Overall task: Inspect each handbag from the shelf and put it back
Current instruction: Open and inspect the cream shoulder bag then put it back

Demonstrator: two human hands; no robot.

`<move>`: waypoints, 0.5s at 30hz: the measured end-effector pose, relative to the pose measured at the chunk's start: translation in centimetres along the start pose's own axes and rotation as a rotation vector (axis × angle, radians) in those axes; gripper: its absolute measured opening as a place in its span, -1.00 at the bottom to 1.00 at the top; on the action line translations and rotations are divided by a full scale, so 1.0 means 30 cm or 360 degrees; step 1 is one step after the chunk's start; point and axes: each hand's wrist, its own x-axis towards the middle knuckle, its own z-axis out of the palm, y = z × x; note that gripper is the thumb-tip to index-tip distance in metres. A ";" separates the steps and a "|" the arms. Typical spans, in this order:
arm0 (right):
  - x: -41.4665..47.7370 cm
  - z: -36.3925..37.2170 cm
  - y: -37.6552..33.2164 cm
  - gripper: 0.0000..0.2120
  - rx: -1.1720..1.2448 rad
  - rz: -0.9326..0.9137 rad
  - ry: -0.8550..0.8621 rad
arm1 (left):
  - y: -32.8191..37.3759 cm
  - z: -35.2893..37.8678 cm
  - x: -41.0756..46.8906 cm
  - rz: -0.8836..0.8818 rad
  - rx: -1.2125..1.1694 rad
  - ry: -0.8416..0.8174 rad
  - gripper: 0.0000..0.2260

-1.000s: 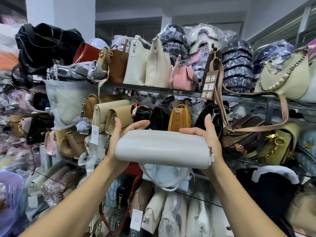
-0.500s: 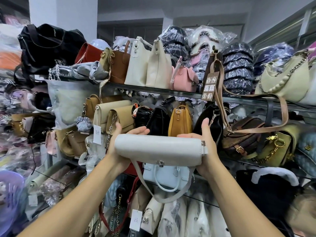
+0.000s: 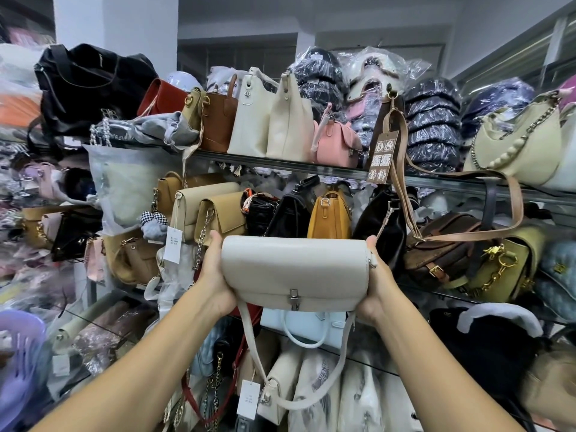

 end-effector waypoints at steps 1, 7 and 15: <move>0.005 -0.009 0.003 -0.28 0.0014 0.0020 0.0010 | 0.000 0.000 -0.002 0.0042 0.0065 -0.0026 -0.29; 0.035 -0.057 0.020 -0.61 0.0017 0.0075 0.0072 | -0.003 0.025 -0.059 0.0168 0.0339 -0.0228 -0.22; 0.070 -0.104 0.049 -0.64 0.0069 0.0106 -0.0006 | -0.005 0.061 -0.085 0.0219 0.0470 -0.0518 -0.13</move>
